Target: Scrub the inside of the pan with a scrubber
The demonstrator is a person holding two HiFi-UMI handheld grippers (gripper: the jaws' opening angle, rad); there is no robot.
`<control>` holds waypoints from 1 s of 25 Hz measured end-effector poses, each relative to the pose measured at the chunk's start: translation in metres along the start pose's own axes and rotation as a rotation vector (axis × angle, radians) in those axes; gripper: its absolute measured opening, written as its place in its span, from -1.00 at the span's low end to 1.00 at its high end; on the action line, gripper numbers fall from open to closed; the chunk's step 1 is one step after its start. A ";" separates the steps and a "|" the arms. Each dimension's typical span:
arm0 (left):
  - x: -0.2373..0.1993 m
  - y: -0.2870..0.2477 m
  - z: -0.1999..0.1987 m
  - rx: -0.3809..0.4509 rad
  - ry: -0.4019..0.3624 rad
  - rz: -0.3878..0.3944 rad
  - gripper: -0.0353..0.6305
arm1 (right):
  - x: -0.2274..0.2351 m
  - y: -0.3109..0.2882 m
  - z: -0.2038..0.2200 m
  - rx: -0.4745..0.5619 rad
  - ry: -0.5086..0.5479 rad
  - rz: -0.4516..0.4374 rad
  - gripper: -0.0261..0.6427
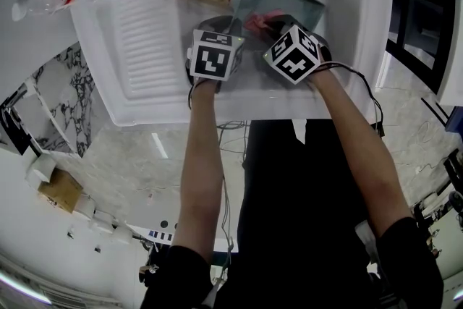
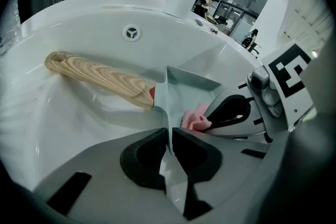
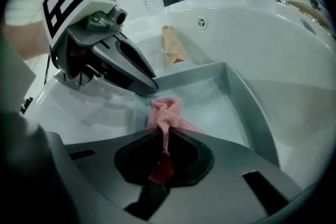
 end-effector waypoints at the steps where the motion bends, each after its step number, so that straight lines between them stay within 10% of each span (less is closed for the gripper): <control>1: 0.000 0.000 0.000 -0.001 0.001 0.001 -0.71 | -0.003 -0.003 -0.002 0.018 -0.011 -0.025 -0.79; 6: -0.002 -0.001 0.001 0.001 0.008 0.007 -0.71 | 0.004 -0.003 -0.005 0.061 -0.035 -0.093 -0.80; 25: 0.000 -0.001 0.001 -0.006 -0.012 0.006 -0.71 | 0.053 0.020 -0.020 0.205 -0.165 0.249 -0.80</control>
Point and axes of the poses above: the fingertips, and each gripper's own axes: y backward along the fingers, x to its right, z out of its underside, the point moved 6 cm from there along y, backward along the fingers, and after that the axes turned 14 degrees about -z, right-handed, at the moved point
